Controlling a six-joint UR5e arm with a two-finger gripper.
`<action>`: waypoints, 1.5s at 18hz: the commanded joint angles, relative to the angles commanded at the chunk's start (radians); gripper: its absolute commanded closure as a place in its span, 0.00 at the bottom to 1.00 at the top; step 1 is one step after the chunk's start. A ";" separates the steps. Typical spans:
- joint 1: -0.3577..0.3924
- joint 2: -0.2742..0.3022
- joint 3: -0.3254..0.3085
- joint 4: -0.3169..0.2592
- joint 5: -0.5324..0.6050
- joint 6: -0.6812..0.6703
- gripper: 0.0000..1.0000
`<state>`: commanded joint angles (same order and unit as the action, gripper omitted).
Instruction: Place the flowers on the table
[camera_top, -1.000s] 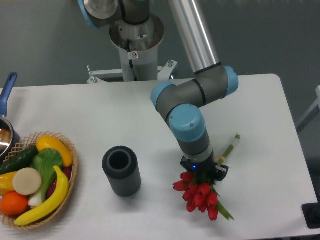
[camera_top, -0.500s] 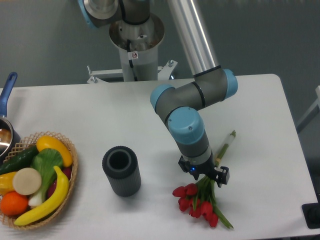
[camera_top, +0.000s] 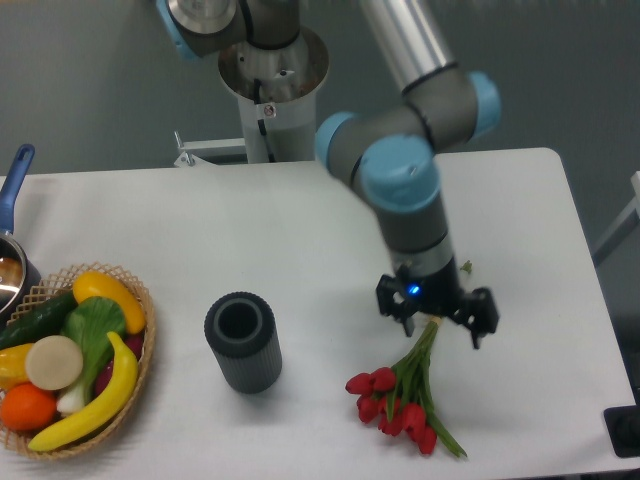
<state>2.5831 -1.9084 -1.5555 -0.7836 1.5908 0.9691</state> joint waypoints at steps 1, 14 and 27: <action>0.018 0.017 0.002 -0.038 -0.024 0.057 0.00; 0.187 0.149 0.029 -0.459 -0.121 0.609 0.00; 0.187 0.147 0.032 -0.450 -0.149 0.603 0.00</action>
<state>2.7704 -1.7610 -1.5232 -1.2333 1.4419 1.5723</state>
